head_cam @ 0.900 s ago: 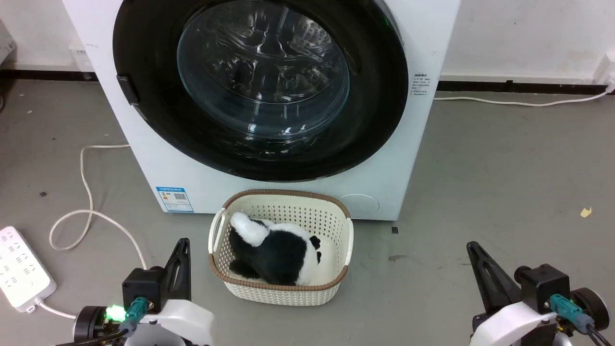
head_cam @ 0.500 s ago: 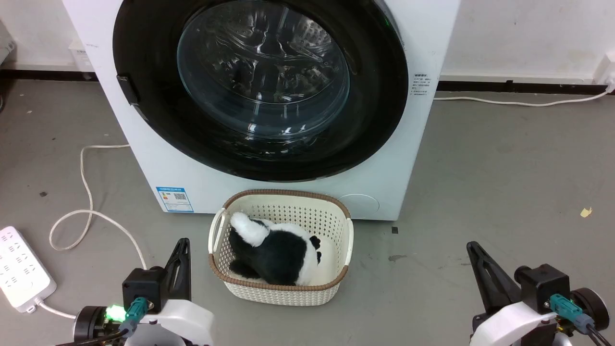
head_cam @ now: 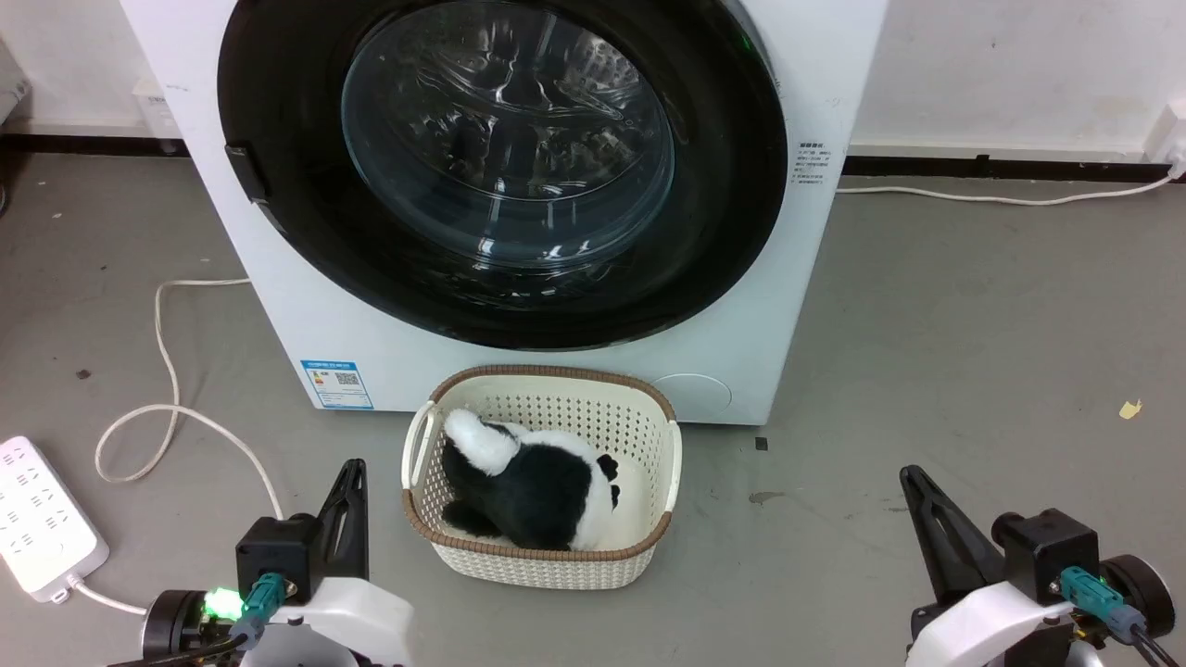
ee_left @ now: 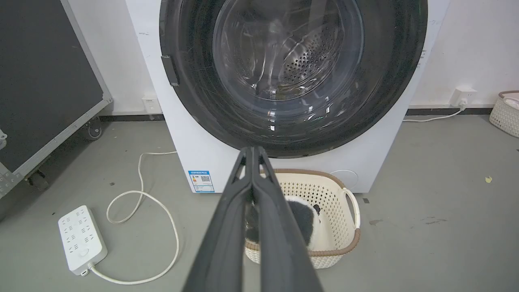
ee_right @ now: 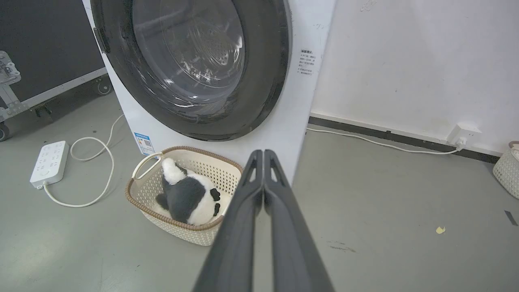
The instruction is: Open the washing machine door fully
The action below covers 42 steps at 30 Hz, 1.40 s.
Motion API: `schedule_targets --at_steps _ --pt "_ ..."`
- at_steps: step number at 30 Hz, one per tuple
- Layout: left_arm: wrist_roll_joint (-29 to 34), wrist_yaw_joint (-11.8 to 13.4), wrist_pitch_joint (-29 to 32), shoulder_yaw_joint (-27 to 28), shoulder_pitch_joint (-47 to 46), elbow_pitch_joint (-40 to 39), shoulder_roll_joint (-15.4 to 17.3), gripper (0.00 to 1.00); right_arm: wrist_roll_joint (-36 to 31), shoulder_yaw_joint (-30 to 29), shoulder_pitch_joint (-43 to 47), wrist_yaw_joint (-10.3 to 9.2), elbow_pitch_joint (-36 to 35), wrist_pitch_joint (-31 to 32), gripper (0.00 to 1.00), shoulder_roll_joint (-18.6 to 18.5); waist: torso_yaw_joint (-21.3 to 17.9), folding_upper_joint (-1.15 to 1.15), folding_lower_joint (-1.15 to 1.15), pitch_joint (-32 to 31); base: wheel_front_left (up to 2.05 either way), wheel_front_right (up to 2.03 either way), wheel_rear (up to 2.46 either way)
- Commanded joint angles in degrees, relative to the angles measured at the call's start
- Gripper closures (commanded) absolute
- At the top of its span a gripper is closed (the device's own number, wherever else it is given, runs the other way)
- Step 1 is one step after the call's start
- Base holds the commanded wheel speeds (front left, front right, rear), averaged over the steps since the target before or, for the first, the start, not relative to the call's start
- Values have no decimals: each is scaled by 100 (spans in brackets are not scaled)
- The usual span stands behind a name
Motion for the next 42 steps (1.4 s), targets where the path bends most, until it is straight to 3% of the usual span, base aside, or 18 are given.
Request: schedule_targets --at_steps 1,11,12,42 --pt "50 13 2 -2 15 -23 4 100 -43 -5 -77 -5 12 2 100 30 0 0 0 0 0 0 0" --pt "50 13 2 -2 15 -23 4 100 -43 -5 -77 -5 12 2 100 30 0 0 0 0 0 0 0" --pt "0 0 0 1 0 0 0 0 1 0 0 0 0 0 0 0 0 0 0 0 0 0 0" --pt "-13 89 -294 -160 -99 0 1 0 34 19 -111 -1 -104 -268 0 -42 68 0 0 262 0 0 0"
